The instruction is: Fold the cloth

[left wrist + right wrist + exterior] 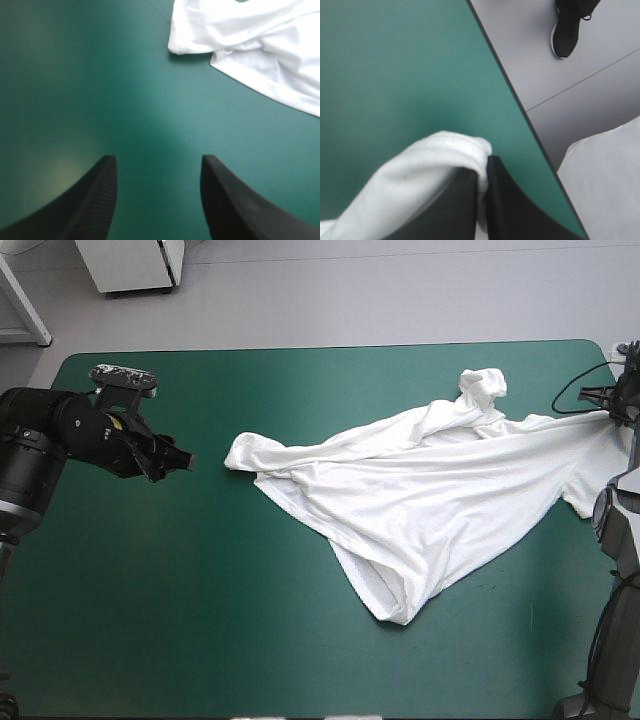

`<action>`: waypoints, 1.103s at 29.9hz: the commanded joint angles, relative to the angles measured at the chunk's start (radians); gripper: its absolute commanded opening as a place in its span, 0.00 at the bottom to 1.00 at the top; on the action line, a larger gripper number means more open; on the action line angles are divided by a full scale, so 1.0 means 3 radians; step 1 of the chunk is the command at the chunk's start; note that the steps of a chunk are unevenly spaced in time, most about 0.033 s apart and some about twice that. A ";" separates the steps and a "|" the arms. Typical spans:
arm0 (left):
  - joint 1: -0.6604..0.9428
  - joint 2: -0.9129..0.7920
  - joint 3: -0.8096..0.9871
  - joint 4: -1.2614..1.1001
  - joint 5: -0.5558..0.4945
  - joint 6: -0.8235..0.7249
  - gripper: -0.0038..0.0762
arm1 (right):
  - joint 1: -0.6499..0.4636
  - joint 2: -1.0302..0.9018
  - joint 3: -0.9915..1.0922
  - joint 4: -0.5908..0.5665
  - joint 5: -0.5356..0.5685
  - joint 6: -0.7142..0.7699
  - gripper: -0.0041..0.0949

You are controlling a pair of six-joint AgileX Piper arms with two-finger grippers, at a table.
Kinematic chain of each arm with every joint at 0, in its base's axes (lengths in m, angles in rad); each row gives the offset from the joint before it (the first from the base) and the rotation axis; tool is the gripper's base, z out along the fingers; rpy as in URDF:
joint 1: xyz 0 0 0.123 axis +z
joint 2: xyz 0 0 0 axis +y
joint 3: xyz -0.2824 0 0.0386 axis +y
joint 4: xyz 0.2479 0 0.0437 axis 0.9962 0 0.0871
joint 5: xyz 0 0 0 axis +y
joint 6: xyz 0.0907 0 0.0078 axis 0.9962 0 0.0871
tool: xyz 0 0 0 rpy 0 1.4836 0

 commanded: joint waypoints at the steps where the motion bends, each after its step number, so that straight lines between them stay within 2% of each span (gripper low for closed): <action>1: -0.0015 -0.0102 -0.0073 -0.0010 0.0018 -0.0021 0.51 | -0.0030 -0.0125 -0.0331 0.0078 0.0078 -0.0145 0.03; 4: -0.0015 -0.0102 -0.0073 -0.0010 0.0018 -0.0021 0.51 | -0.0030 -0.0125 -0.0331 0.0171 0.0078 -0.0229 0.05; 6: -0.0015 -0.0102 -0.0073 -0.0010 0.0024 -0.0027 0.51 | -0.0030 -0.0154 -0.0331 0.0249 0.0078 -0.0284 0.11; 11: -0.0015 -0.0102 -0.0073 -0.0047 0.0093 -0.0029 0.51 | -0.0037 -0.0283 -0.0331 0.0378 0.0083 -0.0343 0.42; 13: -0.0015 -0.0102 -0.0073 -0.0047 0.0093 -0.0029 0.51 | -0.0060 -0.0368 -0.0317 0.0405 0.0083 -0.0343 0.49; 19: -0.0015 -0.0102 -0.0073 -0.0004 0.0093 -0.0035 0.51 | -0.0189 -0.0845 0.0059 0.0547 0.0091 -0.0352 0.49; 26: -0.0015 -0.0108 -0.0073 0.0025 0.0093 -0.0043 0.51 | -0.0240 -0.1709 0.1156 0.0948 0.0085 -0.0308 0.47; 33: -0.0015 -0.0160 -0.0073 0.0025 0.0093 0.0030 0.51 | -0.0193 -0.2624 0.2093 0.1161 0.0080 -0.0293 0.47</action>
